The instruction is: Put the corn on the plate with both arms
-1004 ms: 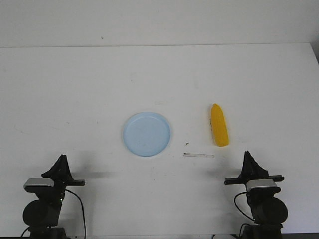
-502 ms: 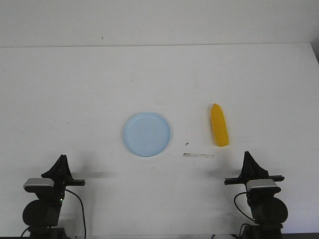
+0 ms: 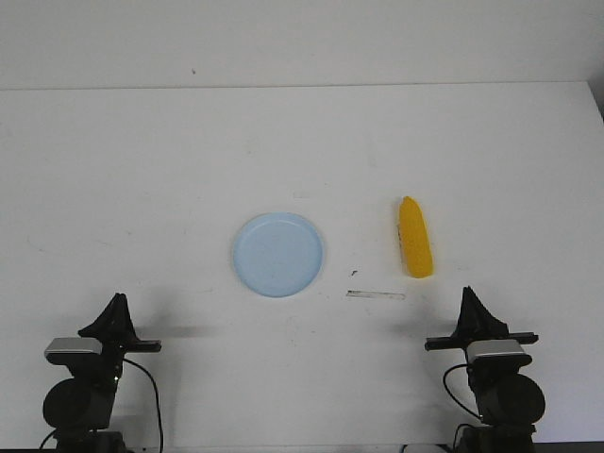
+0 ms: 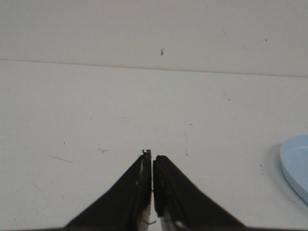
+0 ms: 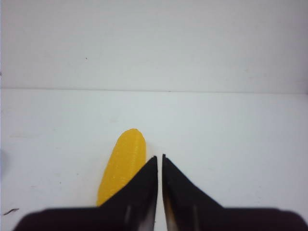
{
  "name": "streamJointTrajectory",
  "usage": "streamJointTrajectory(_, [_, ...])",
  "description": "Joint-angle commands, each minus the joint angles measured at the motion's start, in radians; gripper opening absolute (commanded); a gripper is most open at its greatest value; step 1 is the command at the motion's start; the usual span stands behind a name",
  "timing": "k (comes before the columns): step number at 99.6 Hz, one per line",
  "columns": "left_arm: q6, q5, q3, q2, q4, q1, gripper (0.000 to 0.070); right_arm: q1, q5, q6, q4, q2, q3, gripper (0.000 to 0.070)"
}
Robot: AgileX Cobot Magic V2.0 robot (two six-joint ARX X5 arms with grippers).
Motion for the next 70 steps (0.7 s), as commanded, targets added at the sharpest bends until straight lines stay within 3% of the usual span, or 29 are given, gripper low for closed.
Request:
streamJointTrajectory(1, [0.002,0.001,-0.021,-0.001,0.014,0.000,0.0001,0.002,-0.001,0.048,0.012,0.002,-0.002,0.0014])
streamJointTrajectory(11, [0.002,0.002,-0.021,-0.001,0.014,0.000,0.0001,0.002,-0.001,0.090,0.031,0.002,-0.002,0.0014])
streamJointTrajectory(36, [0.002,0.001,-0.021,-0.001,0.014,0.000,0.0001,0.002,-0.003,0.091,0.037,0.038,0.024,0.0009])
streamJointTrajectory(70, [0.002,0.001,-0.021,-0.001,0.014,0.000,0.0001,0.002,-0.003,0.056,0.041,0.298,0.216,0.0008])
